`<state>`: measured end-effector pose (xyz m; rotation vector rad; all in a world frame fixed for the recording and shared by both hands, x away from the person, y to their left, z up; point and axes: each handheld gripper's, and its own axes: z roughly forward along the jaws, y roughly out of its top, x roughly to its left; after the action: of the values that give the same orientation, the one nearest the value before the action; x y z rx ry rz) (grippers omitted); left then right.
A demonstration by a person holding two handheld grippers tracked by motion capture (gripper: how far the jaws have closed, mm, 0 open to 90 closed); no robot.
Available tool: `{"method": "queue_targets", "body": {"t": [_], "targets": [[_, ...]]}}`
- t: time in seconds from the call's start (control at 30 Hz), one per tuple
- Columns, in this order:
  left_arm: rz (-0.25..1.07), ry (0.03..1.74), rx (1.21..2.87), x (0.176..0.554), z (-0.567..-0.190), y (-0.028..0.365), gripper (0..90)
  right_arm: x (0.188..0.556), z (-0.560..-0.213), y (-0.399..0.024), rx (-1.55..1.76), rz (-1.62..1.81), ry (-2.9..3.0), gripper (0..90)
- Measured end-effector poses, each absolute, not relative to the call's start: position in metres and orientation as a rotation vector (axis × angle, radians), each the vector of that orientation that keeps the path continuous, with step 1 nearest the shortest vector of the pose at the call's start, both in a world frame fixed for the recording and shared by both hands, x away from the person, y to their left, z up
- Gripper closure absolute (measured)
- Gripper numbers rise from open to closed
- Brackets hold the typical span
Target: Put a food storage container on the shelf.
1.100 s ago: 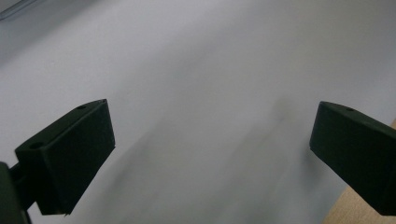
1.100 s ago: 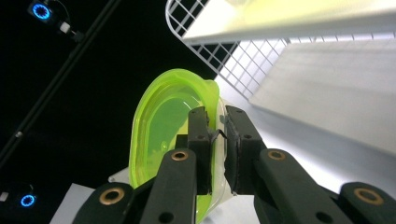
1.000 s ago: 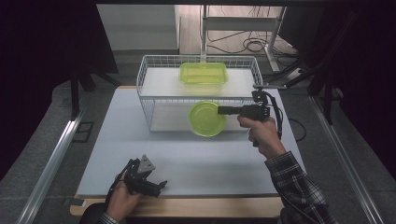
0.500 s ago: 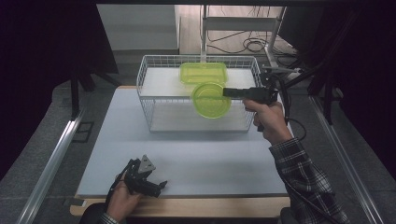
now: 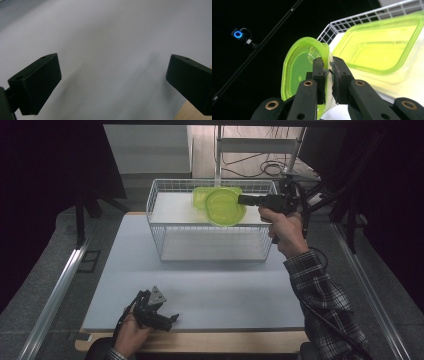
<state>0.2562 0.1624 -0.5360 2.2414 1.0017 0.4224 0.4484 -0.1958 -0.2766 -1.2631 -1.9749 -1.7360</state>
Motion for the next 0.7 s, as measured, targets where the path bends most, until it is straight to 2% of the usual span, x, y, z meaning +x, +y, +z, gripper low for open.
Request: {"method": "queue_targets", "body": {"t": [0.4, 0.7], "targets": [[0.417, 1.006, 2.244, 0.256, -0.537, 0.162, 0.0, 0.471, -0.263, -0.186, -1.385, -1.790, -1.987, 81.2], [0.415, 1.001, 2.253, 0.256, -0.537, 0.162, 0.0, 0.492, -0.266, -0.173, -1.473, -1.788, -2.001, 81.1]]}}
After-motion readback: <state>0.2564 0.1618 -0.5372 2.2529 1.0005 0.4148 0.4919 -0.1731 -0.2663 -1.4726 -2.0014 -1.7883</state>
